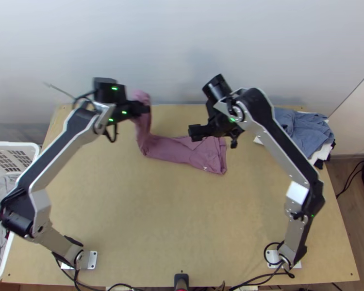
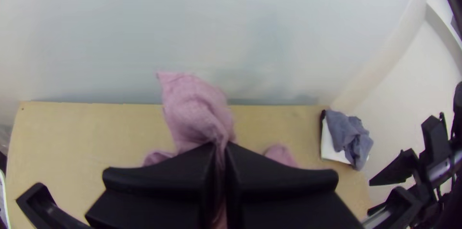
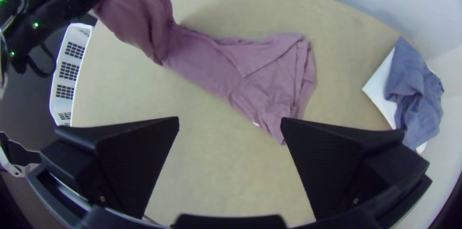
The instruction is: Fold the t-shirt
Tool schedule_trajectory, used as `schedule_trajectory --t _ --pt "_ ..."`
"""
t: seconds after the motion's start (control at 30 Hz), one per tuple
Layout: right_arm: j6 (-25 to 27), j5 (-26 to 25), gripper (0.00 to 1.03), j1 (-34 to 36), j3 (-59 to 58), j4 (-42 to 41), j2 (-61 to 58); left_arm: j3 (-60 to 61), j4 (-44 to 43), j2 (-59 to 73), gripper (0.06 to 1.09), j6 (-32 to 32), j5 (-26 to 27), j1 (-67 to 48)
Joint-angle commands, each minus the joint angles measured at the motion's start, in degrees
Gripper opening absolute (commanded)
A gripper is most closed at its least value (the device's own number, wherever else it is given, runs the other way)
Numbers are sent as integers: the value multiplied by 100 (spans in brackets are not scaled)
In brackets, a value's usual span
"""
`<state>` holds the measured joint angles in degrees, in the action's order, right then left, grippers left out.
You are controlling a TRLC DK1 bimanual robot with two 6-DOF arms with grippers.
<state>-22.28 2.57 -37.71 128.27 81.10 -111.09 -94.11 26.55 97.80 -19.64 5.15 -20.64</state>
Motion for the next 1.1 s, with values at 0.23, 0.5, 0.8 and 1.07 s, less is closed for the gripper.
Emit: schedule_trajectory --t 0.23,0.5,0.8,1.07 --pt "-189 7 98 344 -83 319 852 -635 -369 1286 10 -198 -14 -1522" --pt "-224 7 98 476 -135 354 870 -864 -545 2024 10 -216 -75 -1943" --pt "-224 68 98 528 -179 380 905 -1242 -862 2762 10 -427 -409 -2198" --pt "-285 77 98 572 -381 389 984 -1576 -941 3158 93 -752 -515 -2374"
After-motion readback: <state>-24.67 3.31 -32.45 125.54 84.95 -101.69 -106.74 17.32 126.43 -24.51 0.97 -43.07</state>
